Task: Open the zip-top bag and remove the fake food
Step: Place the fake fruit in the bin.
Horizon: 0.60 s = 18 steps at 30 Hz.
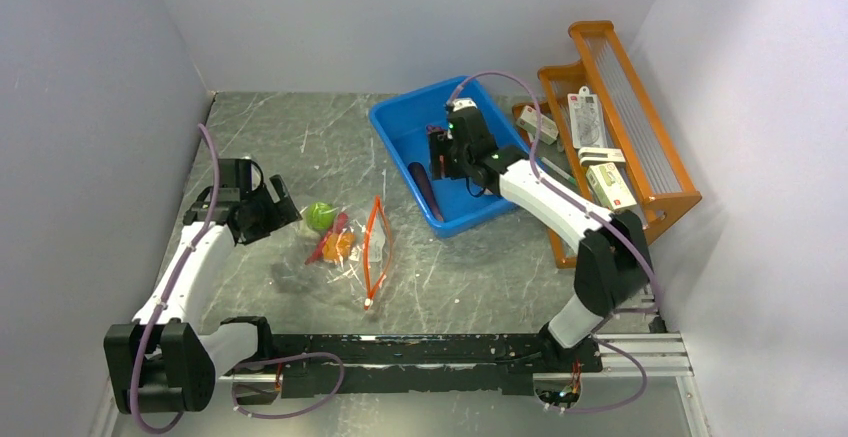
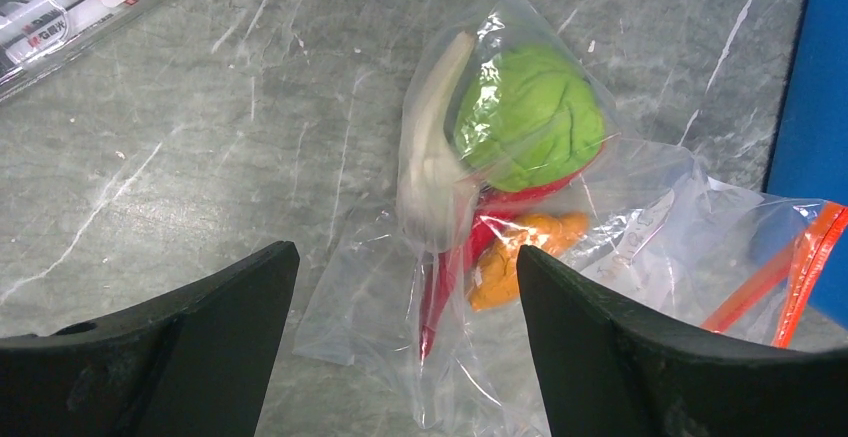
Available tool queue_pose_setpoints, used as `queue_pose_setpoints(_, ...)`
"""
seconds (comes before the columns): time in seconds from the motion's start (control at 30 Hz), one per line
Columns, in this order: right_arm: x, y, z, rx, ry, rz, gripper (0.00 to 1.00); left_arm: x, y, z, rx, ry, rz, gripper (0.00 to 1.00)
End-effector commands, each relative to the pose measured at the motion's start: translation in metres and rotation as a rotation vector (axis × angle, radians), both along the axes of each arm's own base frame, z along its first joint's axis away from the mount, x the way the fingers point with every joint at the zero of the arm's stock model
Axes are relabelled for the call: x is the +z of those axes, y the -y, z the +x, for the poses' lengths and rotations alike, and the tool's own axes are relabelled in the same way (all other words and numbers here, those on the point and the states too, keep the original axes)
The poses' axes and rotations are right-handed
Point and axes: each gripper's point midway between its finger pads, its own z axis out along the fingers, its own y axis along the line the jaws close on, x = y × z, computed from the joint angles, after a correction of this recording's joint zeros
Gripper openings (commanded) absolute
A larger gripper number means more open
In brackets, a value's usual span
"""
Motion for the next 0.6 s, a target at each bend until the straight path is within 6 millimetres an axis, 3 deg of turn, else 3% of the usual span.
queue_pose_setpoints(0.0, -0.006, -0.035, 0.017, 0.1, -0.046, 0.059, 0.55, 0.005, 0.002, 0.003, -0.007, 0.008, 0.002, 0.92)
queue_pose_setpoints(0.13, -0.03, -0.066, 0.037, 0.213, -0.102, 0.063, 0.57, 0.006, 0.003, 0.003, -0.011, 0.013, 0.004, 0.92)
queue_pose_setpoints(0.4, -0.067, -0.078, 0.089, 0.162, -0.142, -0.033, 0.59, 0.004, 0.012, 0.0, -0.032, 0.002, 0.023, 0.89)
queue_pose_setpoints(0.57, -0.084, -0.092, 0.089, 0.224, -0.194, -0.018, 0.62, 0.004, 0.014, -0.002, -0.036, 0.0, 0.039, 0.89)
